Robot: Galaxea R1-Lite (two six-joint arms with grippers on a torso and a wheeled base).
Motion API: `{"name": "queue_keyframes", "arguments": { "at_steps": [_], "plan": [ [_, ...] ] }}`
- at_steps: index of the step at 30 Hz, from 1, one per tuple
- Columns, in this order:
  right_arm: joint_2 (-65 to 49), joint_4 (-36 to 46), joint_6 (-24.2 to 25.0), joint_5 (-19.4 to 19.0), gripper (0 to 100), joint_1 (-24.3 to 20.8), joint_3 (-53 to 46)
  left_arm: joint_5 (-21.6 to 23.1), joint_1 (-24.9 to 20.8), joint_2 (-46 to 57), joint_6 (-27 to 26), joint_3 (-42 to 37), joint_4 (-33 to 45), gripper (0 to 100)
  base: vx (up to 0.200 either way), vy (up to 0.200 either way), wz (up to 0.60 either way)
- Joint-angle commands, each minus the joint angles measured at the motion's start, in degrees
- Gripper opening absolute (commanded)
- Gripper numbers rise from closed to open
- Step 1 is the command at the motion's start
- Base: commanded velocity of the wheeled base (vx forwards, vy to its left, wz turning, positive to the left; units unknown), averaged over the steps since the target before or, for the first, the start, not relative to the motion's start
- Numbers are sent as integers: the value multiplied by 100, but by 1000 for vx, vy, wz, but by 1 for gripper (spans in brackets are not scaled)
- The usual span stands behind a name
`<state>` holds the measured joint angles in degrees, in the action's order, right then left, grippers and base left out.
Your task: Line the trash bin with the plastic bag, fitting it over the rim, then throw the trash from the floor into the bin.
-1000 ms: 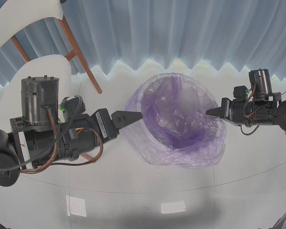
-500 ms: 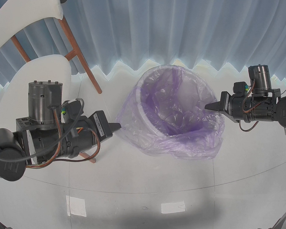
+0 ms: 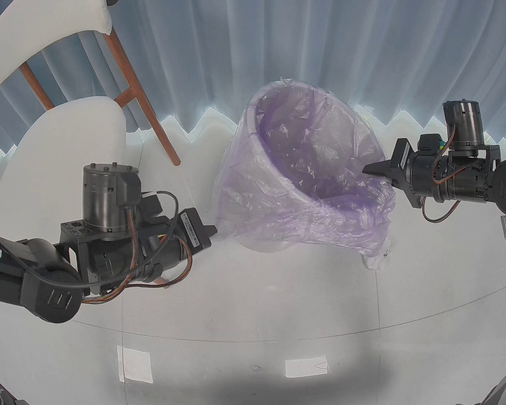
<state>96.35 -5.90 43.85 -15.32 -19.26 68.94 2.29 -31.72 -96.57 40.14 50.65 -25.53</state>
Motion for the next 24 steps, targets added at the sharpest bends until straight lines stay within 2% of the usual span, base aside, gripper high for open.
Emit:
{"name": "queue_keyframes", "arguments": {
  "at_steps": [1,5,8,14,15,18,22,23,24],
  "plan": [
    [-11,10,-122,12,0,-25,32,-168,-150,77,2,-38,-119,0,0,0,0],
    [33,1,-395,47,0,-16,6,-282,-388,490,-15,-372,-119,0,0,0,0],
    [76,1,-447,249,0,-25,14,-326,-484,649,-50,-600,-128,0,0,0,0],
    [191,-16,-456,328,0,1,67,-343,-502,965,-68,-855,-110,0,0,0,0],
    [191,-16,-456,328,0,1,67,-343,-502,983,-68,-873,-110,100,0,0,0],
    [173,-16,-465,328,0,1,67,-335,-537,1150,-235,-1295,-128,100,0,0,0],
    [182,-16,-579,328,0,19,50,-264,-537,1747,-727,-2059,-93,100,0,0,0],
    [182,-16,-623,337,0,19,41,-176,-528,2002,-1114,-2508,-119,100,0,0,0],
    [182,-16,-623,328,0,19,41,-168,-528,2028,-1140,-2534,-119,100,0,0,0]
  ]
}}
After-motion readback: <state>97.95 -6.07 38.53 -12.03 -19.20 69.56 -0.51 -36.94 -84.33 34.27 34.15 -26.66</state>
